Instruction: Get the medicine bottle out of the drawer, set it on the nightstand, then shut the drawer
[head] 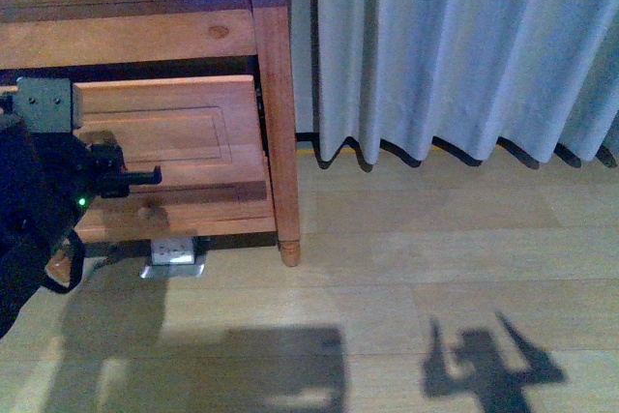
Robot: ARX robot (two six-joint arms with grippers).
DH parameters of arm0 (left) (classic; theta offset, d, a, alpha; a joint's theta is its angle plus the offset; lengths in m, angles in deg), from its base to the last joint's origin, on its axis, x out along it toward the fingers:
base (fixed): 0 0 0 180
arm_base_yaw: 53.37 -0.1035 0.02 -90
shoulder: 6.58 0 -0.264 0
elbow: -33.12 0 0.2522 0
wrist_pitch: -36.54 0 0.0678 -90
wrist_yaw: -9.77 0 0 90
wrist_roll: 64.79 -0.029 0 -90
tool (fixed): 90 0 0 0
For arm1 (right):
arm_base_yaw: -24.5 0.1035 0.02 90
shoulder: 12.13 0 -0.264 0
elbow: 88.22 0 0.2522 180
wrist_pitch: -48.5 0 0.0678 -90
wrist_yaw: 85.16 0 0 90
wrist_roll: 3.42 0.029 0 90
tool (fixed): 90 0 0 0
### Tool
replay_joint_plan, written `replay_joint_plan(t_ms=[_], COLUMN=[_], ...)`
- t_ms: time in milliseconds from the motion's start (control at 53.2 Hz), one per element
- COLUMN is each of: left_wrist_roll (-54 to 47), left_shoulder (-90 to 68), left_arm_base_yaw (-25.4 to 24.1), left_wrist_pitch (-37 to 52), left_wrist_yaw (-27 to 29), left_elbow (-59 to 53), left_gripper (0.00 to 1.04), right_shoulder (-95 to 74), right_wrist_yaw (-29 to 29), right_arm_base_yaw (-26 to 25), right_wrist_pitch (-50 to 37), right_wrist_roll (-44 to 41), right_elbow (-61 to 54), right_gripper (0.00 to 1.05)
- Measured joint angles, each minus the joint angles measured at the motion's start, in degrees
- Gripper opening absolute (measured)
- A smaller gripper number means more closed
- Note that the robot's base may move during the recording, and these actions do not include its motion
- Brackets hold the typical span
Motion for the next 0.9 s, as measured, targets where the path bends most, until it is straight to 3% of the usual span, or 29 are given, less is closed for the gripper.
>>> replay_joint_plan(t_ms=[169, 395, 828, 903], left_wrist_roll=[-0.15, -0.76, -0.83, -1.14], left_shoulder=[4.83, 13.42, 20.35, 21.05], left_arm_base_yaw=[0.28, 1.14, 1.95, 1.95], left_wrist_pitch=[2.10, -4.74, -11.50, -12.85], left_wrist_yaw=[0.90, 1.77, 3.13, 2.67], left_elbow=[-10.88, -20.41, -25.66, -25.75], left_gripper=[0.25, 0.25, 0.25, 0.36], right_shoulder=[0.00, 0.00, 0.00, 0.00], right_wrist_yaw=[0.02, 0.02, 0.00, 0.00], right_arm_base_yaw=[0.00, 0.00, 0.00, 0.00], right_wrist_pitch=[0.00, 0.00, 0.00, 0.00], right_wrist_roll=[0.00, 0.00, 0.00, 0.00], right_elbow=[0.00, 0.00, 0.00, 0.00], right_gripper=[0.98, 0.98, 0.98, 0.98])
